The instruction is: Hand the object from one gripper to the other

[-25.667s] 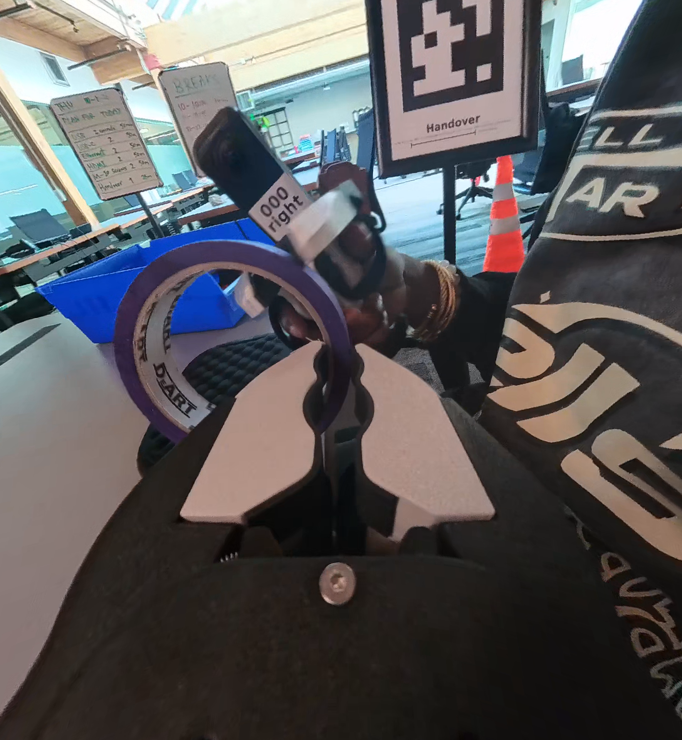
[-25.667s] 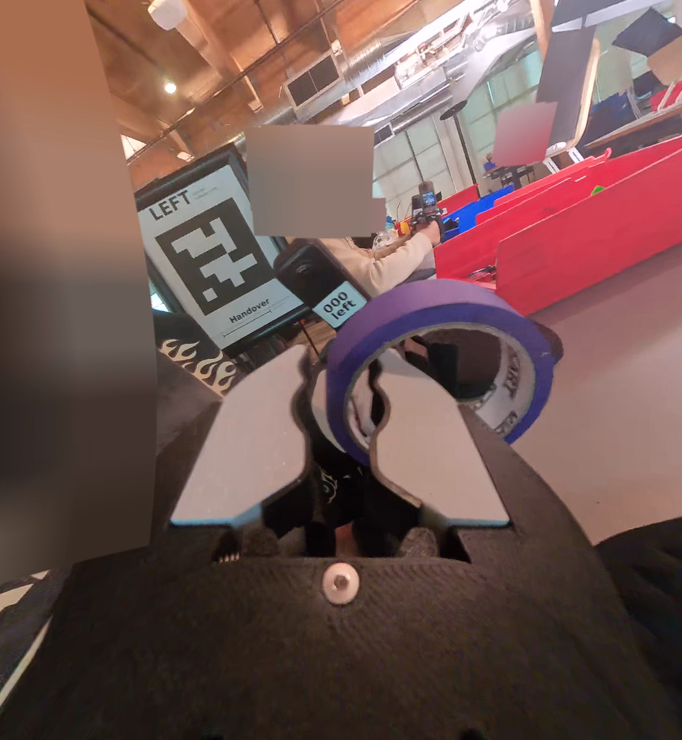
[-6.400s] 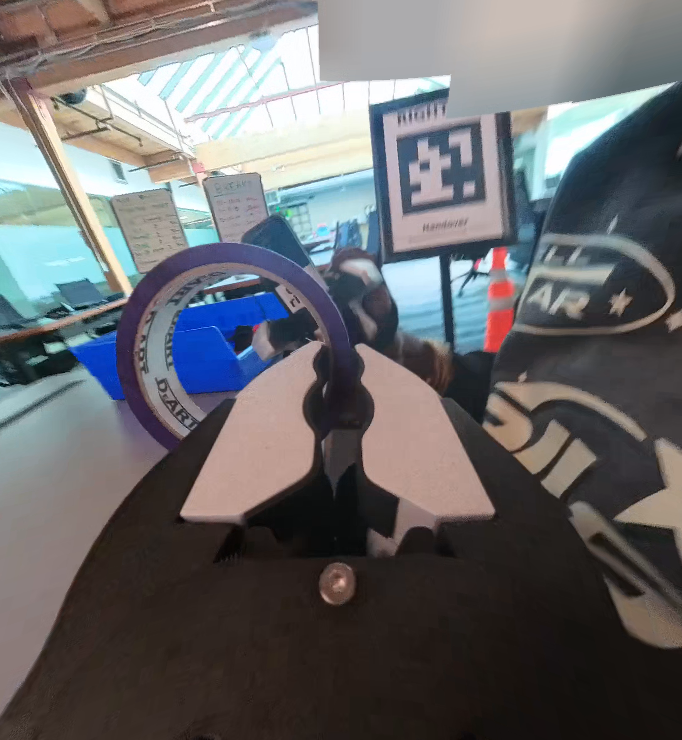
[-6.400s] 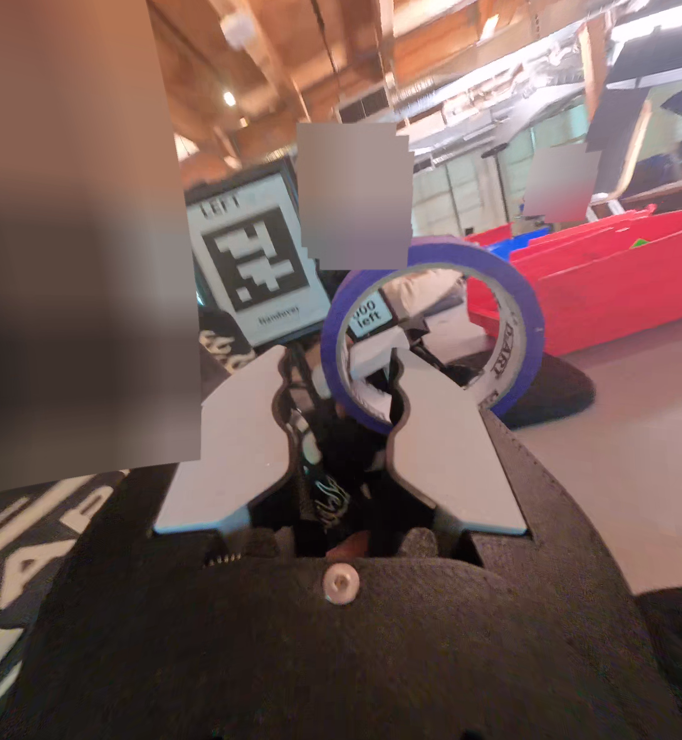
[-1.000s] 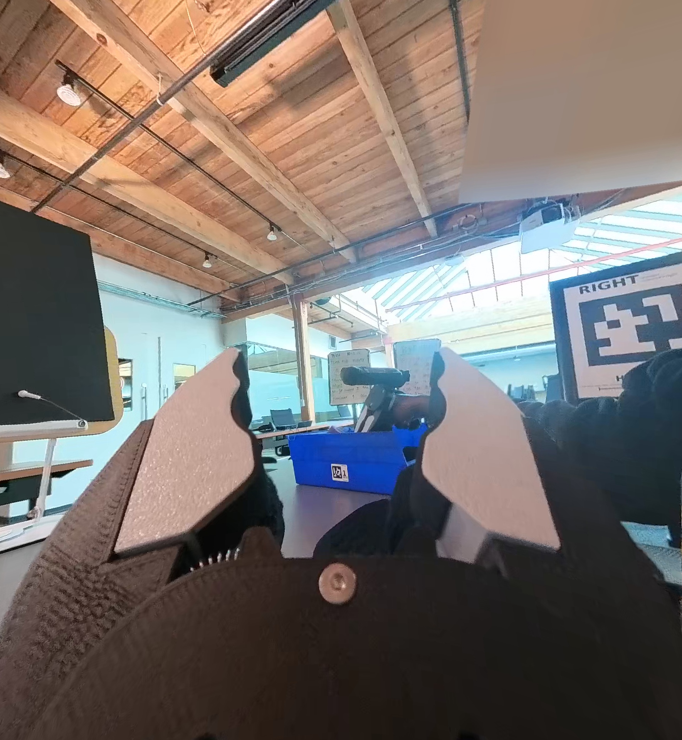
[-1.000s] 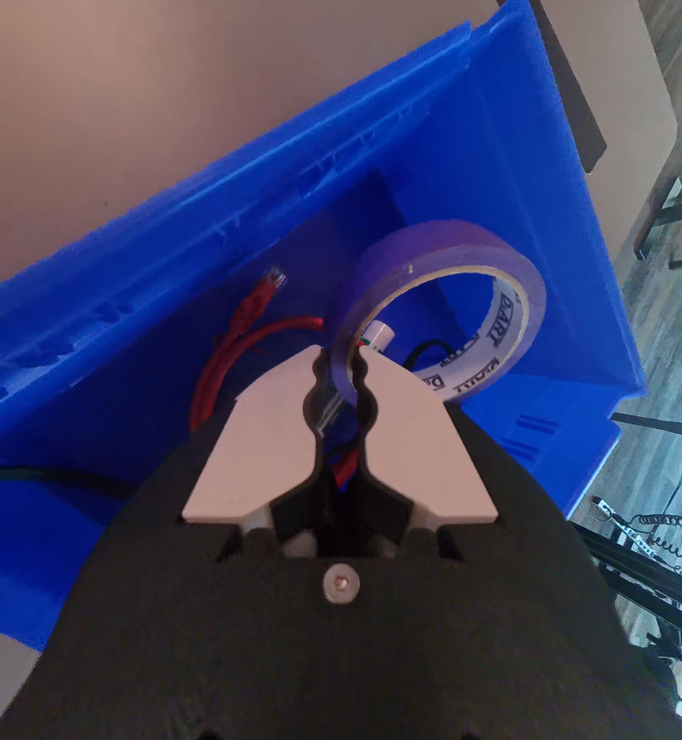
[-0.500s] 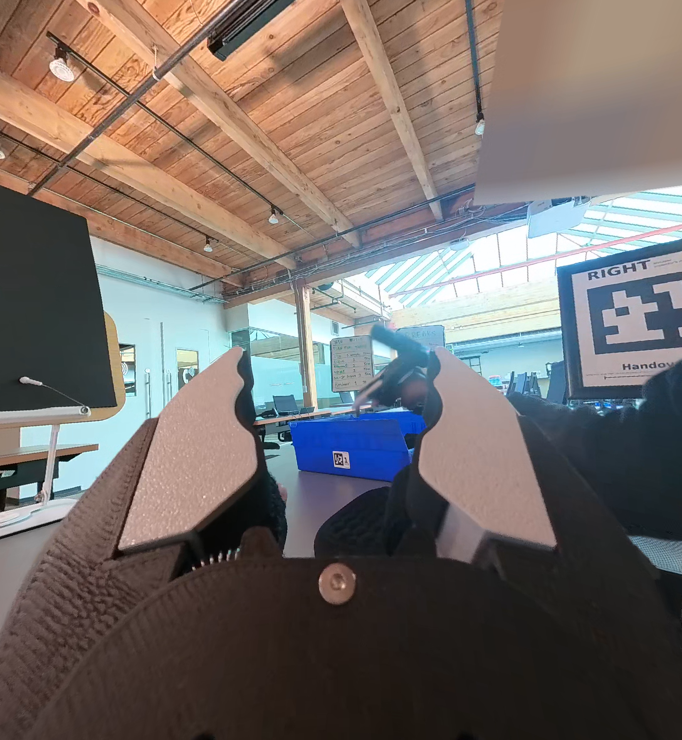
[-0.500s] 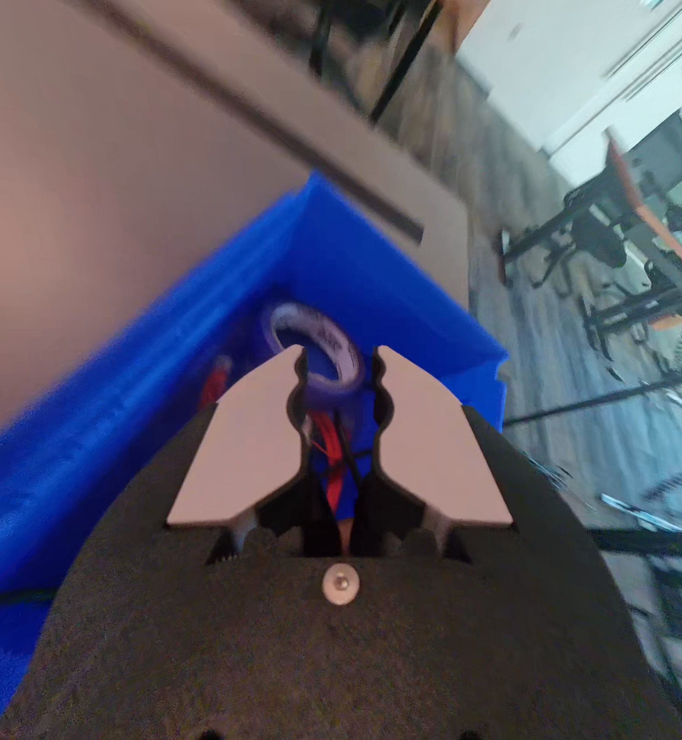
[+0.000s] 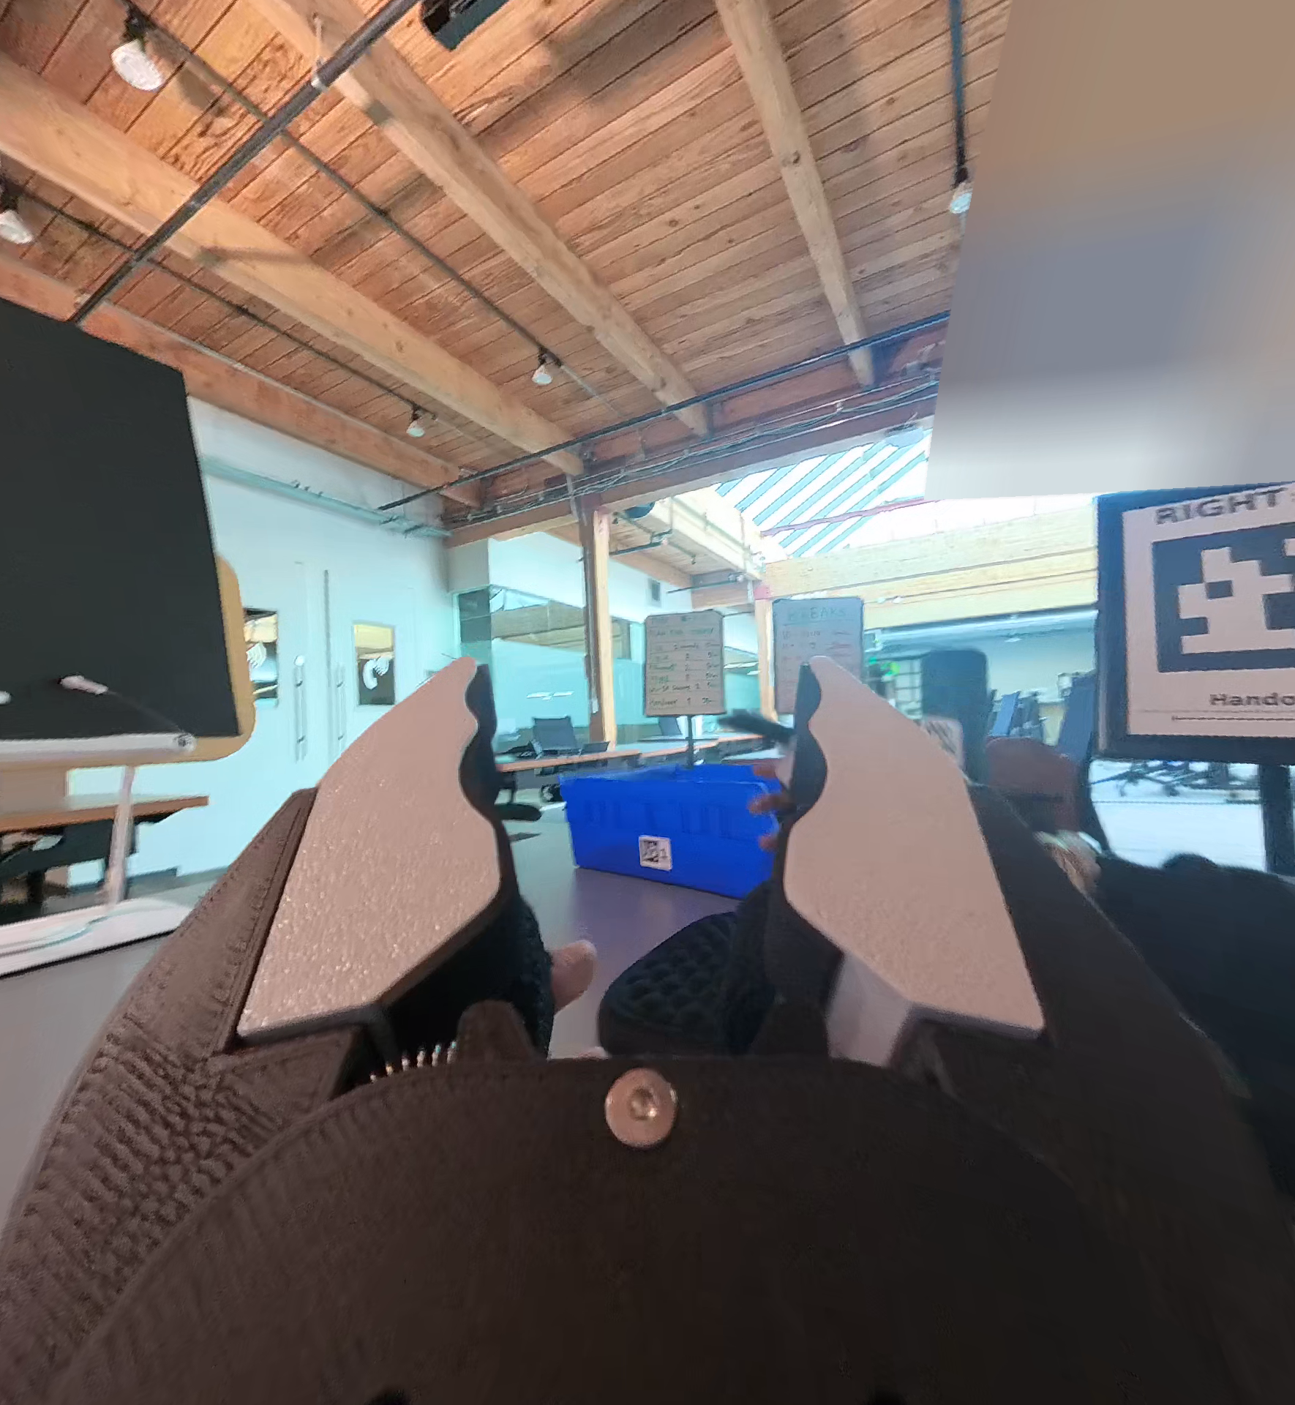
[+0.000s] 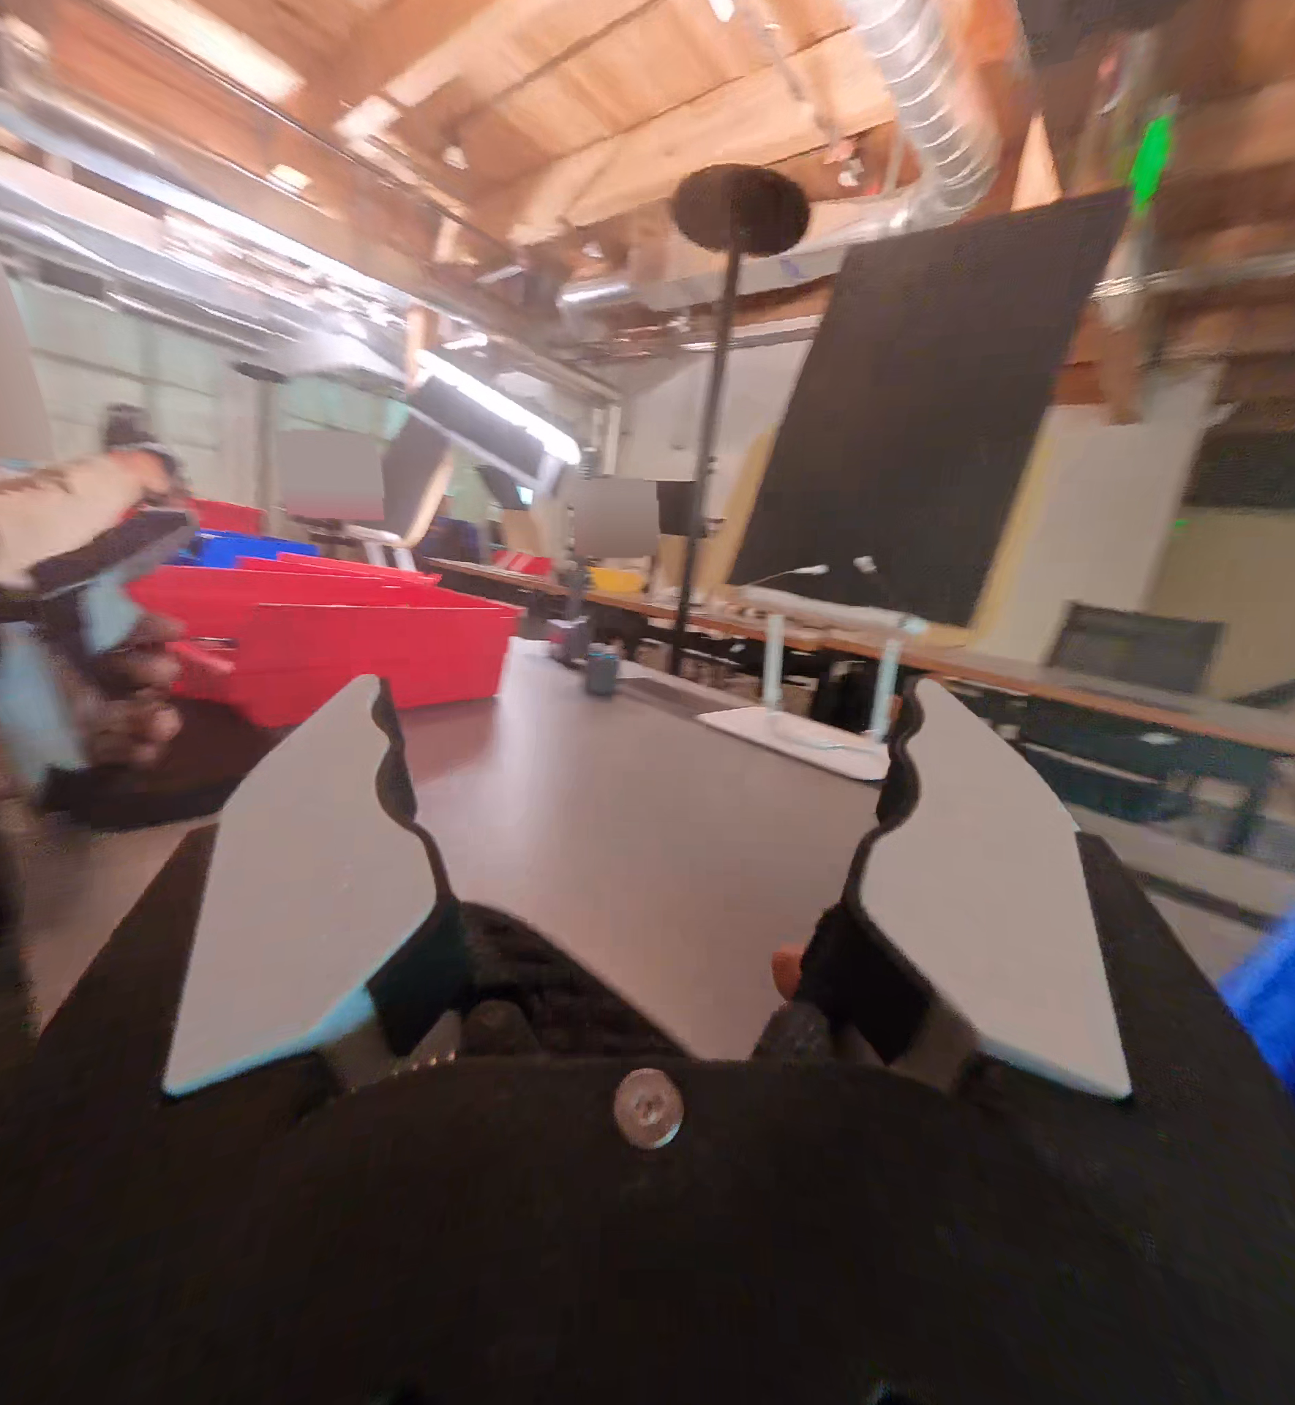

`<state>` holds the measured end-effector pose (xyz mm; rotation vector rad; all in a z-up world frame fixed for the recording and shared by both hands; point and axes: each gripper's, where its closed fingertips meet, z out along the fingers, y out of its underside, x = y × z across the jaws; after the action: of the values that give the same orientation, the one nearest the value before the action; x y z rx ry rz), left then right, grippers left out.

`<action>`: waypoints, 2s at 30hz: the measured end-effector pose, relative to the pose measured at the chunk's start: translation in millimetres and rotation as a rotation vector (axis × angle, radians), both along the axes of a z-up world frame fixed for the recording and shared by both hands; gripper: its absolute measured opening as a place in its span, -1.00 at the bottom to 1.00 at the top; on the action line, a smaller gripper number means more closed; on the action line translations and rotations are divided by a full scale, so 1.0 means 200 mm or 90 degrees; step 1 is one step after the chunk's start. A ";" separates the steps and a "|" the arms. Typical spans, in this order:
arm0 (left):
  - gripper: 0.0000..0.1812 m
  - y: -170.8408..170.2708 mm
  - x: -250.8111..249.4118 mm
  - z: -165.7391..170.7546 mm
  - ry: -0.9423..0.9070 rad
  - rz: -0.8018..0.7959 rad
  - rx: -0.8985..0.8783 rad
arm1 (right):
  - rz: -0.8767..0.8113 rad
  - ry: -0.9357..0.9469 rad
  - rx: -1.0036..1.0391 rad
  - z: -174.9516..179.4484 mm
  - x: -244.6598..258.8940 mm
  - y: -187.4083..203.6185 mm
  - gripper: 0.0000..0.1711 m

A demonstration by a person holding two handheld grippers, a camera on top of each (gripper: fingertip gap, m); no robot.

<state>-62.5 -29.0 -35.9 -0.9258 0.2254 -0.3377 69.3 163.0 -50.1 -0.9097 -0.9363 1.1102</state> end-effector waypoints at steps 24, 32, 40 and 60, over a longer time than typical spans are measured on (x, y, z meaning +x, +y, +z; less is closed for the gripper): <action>0.25 -0.04 -1.66 -0.32 -0.157 0.289 -0.866 | -0.024 0.099 0.037 -0.04 0.09 -0.02 0.20; 0.22 0.03 -1.75 -0.55 -0.154 0.267 -1.112 | -0.023 0.103 0.036 -0.04 0.09 -0.02 0.20; 0.50 -0.02 -1.80 -0.77 -0.019 0.334 -1.356 | -0.025 0.100 0.049 -0.04 0.09 -0.04 0.19; 0.11 0.11 -1.80 -0.68 0.020 0.392 -1.310 | -0.030 0.109 0.061 -0.04 0.11 -0.05 0.16</action>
<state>-421.5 -7.1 -172.8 -2.9182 -0.5535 0.1730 90.9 153.6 -58.1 -0.7441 -0.8162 1.0757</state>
